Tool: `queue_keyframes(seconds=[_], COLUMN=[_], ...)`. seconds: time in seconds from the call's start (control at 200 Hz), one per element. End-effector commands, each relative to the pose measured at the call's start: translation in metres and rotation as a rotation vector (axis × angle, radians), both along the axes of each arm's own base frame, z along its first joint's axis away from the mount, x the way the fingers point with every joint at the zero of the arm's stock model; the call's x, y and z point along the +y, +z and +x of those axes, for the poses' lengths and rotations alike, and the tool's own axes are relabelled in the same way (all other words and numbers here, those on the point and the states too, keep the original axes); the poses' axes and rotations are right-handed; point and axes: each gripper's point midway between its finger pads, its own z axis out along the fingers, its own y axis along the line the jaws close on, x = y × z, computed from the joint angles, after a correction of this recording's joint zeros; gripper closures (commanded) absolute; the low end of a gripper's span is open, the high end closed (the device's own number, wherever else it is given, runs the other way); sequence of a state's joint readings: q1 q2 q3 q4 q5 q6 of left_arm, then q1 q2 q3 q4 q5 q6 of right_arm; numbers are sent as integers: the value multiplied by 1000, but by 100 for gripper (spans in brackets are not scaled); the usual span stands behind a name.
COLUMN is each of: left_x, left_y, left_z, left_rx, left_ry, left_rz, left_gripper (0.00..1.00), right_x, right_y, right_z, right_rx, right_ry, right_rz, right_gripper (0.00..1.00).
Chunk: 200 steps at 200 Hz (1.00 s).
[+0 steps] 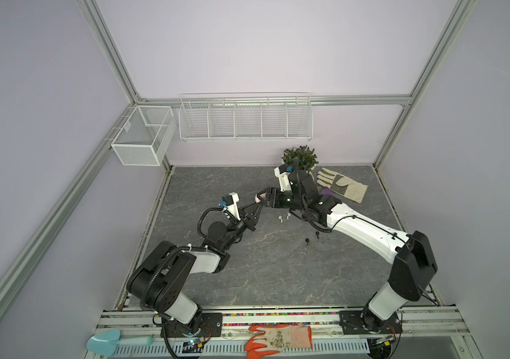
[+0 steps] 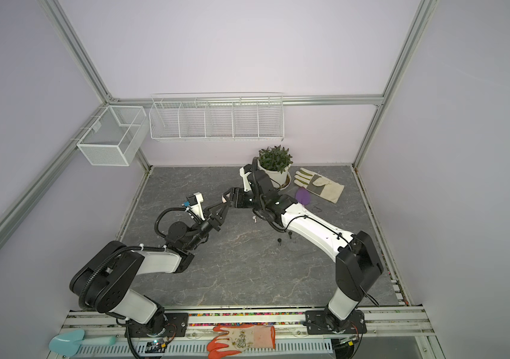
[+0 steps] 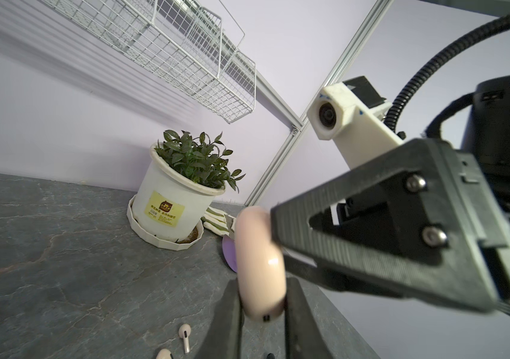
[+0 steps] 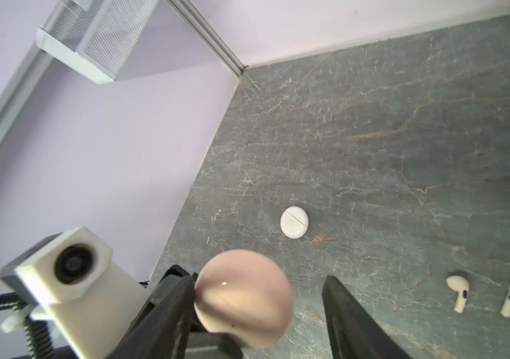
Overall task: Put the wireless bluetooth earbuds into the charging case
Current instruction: 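Bring the pink case to the left gripper and grasp it with the left gripper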
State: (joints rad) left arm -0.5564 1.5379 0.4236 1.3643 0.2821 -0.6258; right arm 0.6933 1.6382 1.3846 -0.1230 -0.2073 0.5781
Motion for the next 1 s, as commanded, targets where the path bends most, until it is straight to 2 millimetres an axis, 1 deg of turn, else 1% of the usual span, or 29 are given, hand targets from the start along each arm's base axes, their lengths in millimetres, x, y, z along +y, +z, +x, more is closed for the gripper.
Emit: queue_keyframes(seconds=[0.0, 0.065, 0.145, 0.23, 0.305, 0.42, 0.53, 0.71, 0.855, 0.995], left_x=[0, -4, -9, -11, -7, -3, -2, -4, -4, -5], left_y=[19, 23, 28, 34, 37, 40, 41, 42, 43, 42], left_z=[-16, -21, -29, -40, -47, -56, -58, -58, -58, -58], left_rx=[-41, -41, -46, -61, -74, -87, -82, -78, -74, -68], left_ry=[-61, -100, -159, -205, -214, -222, -223, -237, -244, -244], left_rz=[-50, -60, -65, -68, -68, -73, -81, -84, -88, -89], left_gripper=[97, 98, 99, 100, 100, 100, 100, 100, 100, 100], right_x=[-8, -12, -16, -22, -26, -27, -24, -16, -7, -2], right_y=[30, 37, 40, 38, 35, 34, 37, 41, 44, 45], right_z=[-26, -34, -44, -47, -52, -64, -73, -81, -85, -86], right_rx=[-149, -179, -172, -165, -160, -153, -147, -154, -157, -155], right_ry=[257, 355, 460, 502, 527, 577, 628, 684, 719, 740], right_rz=[8, 54, 113, 146, 167, 194, 243, 278, 289, 300], right_gripper=[29, 28, 29, 30, 30, 30, 33, 38, 42, 48])
